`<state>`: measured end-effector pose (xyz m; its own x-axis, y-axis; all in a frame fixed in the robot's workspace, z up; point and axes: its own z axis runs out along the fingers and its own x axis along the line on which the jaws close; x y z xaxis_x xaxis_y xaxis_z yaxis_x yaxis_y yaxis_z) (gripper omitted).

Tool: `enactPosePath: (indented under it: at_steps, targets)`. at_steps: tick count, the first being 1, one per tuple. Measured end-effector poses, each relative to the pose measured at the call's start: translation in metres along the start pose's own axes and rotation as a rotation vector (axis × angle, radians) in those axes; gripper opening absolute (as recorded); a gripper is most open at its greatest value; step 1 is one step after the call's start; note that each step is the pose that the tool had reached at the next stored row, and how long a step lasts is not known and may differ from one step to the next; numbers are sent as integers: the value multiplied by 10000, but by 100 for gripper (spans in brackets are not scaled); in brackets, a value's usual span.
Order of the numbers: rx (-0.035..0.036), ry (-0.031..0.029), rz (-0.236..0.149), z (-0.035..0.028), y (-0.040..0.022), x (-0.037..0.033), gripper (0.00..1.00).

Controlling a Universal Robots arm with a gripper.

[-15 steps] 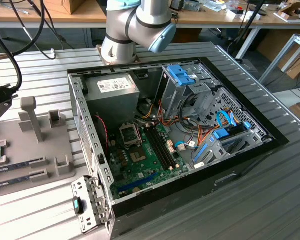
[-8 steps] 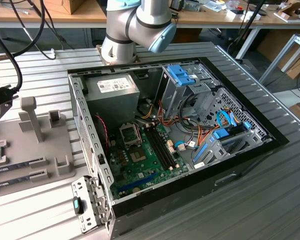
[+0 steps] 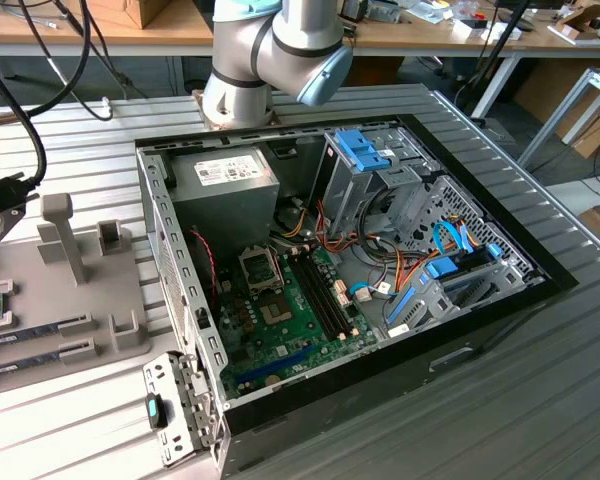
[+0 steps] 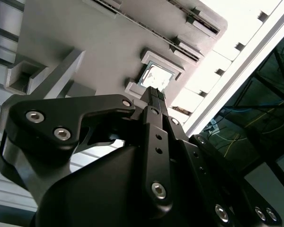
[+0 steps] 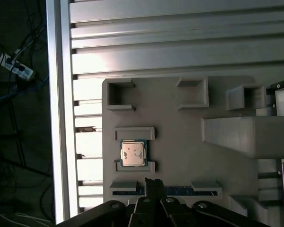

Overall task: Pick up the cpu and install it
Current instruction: 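Reach for the cpu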

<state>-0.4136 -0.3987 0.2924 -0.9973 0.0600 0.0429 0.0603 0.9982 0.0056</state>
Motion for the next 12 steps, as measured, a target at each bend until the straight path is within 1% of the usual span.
enactPosePath:
  at_steps: [4, 12]
  targets:
    - [2, 0, -50, 17, 11, 1, 11]
    - [5, 2, -102, 47, 103, 4, 11]
